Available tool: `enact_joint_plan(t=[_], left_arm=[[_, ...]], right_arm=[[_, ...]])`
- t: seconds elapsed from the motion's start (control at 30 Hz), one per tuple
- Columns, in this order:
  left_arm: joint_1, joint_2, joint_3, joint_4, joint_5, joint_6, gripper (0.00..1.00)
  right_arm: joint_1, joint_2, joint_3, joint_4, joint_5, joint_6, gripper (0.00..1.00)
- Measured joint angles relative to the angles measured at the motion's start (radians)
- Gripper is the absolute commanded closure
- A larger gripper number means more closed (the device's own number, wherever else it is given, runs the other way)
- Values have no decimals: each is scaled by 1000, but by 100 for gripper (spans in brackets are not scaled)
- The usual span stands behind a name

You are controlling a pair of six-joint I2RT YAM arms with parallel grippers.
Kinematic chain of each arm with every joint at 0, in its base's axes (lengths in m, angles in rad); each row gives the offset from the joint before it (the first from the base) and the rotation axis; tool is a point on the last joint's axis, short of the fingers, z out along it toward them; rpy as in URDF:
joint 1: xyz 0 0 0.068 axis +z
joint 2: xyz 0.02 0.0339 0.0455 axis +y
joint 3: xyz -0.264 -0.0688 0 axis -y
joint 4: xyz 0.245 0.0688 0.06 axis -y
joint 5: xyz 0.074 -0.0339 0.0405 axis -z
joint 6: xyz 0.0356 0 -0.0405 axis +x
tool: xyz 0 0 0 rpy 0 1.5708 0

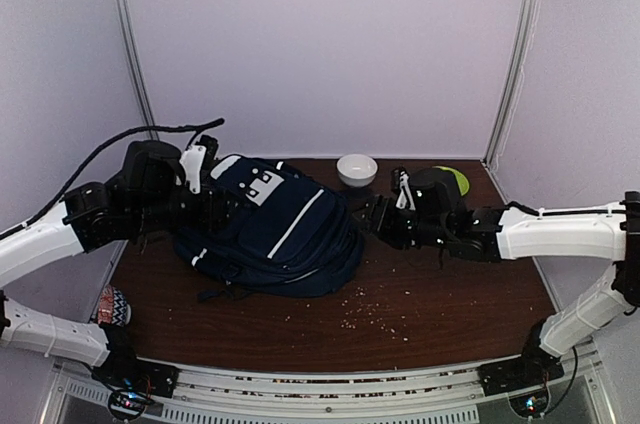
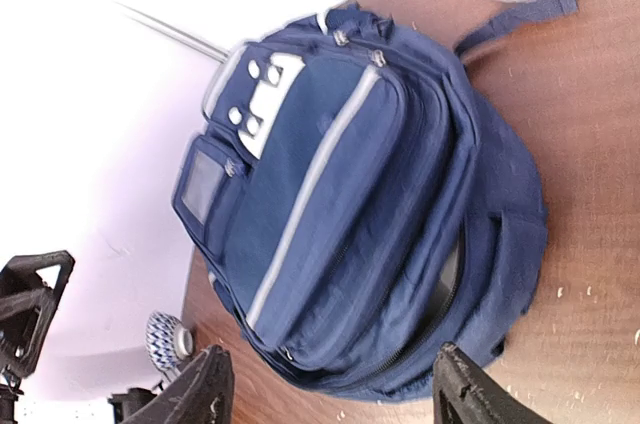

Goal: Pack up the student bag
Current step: Place the personal item in the student bag.

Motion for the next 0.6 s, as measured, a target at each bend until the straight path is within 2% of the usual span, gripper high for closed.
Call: enact_joint_plan(t=[0.23,0.43,0.5,0.6], left_arm=[[122,-73,-235,-8,-26,-178,2],[263,-139,-368,58,44,-334,2],[289,-145,-406,92,69,-388,2],[298,-140,-451,132,102,-458,2]], right_arm=[[111,123,-16,20,20,59,34],[117,230,-23,45,45,134,36],[109,266,-18,48,48,151,43],[93,318,-5,66,42,168,67]])
